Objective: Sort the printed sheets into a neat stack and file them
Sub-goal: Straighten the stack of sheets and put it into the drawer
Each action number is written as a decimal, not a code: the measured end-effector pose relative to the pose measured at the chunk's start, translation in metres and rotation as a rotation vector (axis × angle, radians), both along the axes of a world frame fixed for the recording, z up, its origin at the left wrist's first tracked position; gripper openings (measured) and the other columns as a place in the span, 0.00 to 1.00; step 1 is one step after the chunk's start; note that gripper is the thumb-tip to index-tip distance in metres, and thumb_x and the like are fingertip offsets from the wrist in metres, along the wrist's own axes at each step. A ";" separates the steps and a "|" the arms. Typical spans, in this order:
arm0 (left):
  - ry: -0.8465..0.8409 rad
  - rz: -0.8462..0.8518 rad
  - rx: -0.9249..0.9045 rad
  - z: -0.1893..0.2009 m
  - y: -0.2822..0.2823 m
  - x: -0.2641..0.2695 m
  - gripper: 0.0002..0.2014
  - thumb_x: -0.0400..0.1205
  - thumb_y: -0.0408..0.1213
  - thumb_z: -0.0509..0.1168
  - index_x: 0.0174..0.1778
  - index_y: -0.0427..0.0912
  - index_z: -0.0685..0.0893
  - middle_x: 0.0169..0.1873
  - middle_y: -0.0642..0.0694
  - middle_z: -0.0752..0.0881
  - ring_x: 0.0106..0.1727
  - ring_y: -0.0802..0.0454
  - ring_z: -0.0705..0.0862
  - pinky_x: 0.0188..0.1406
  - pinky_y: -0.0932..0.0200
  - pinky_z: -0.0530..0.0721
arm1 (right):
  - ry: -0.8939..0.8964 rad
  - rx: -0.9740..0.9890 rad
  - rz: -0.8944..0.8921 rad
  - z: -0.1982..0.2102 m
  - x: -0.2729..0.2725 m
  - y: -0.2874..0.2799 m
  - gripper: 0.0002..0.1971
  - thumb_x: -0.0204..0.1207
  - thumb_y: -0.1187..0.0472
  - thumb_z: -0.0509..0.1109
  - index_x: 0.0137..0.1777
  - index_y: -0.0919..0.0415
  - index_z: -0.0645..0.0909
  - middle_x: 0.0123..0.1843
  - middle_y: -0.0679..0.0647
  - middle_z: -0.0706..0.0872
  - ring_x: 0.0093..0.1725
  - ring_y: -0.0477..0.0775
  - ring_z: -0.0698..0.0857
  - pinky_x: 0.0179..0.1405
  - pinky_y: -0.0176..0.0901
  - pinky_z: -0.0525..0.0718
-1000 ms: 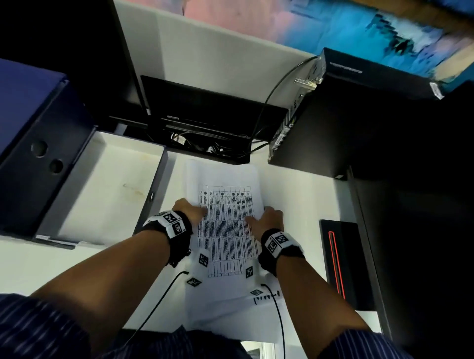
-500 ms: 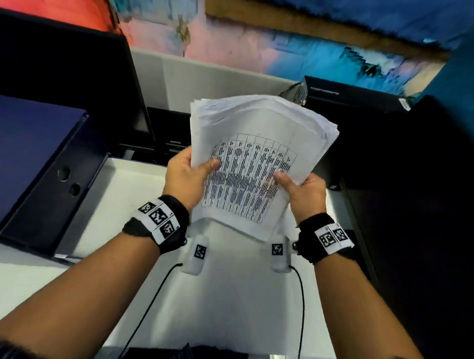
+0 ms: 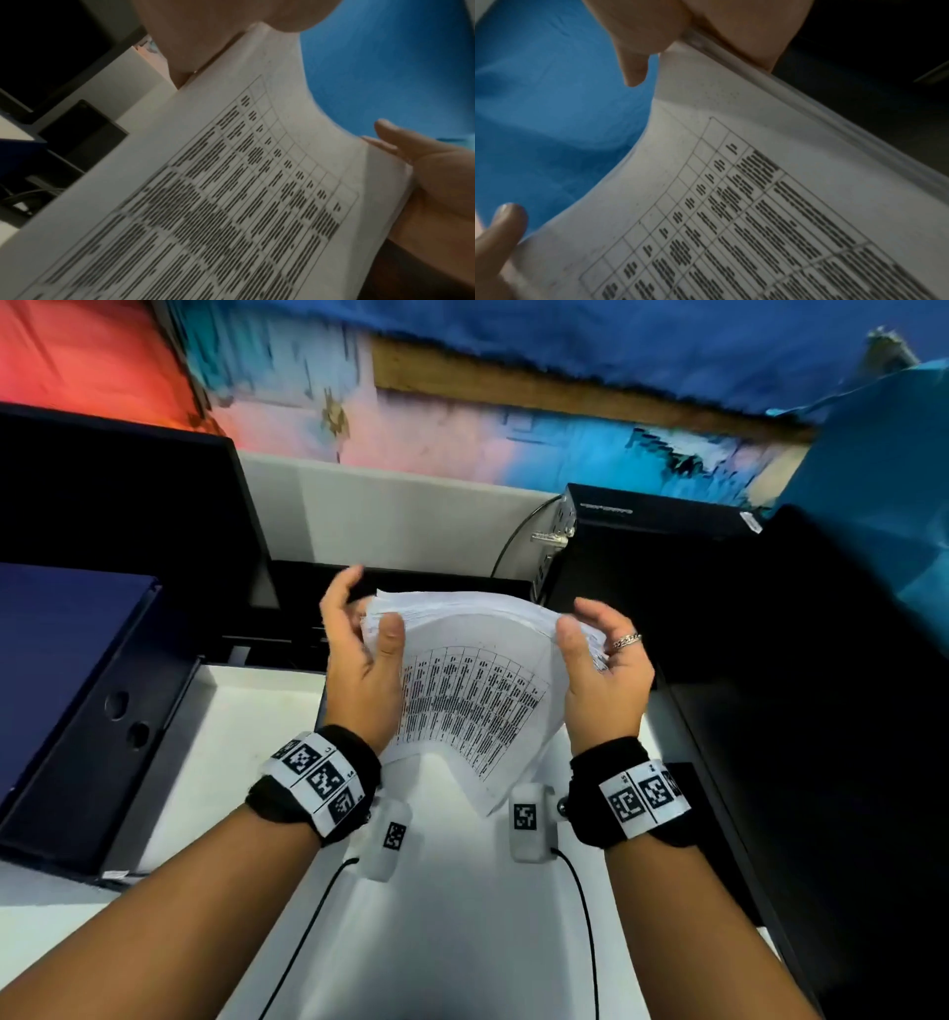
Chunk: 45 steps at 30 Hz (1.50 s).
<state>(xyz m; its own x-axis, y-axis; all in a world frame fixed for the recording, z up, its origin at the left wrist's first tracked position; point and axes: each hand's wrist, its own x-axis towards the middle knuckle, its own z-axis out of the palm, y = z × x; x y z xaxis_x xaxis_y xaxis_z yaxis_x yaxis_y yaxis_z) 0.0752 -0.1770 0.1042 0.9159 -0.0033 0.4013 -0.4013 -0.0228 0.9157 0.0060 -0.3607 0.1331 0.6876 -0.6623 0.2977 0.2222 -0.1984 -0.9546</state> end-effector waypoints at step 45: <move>0.113 -0.032 -0.029 0.024 -0.019 0.030 0.08 0.82 0.28 0.63 0.47 0.42 0.87 0.42 0.49 0.87 0.43 0.62 0.81 0.46 0.73 0.78 | 0.005 0.165 -0.073 -0.015 0.012 -0.017 0.05 0.80 0.65 0.69 0.50 0.60 0.87 0.40 0.45 0.87 0.37 0.34 0.85 0.40 0.32 0.82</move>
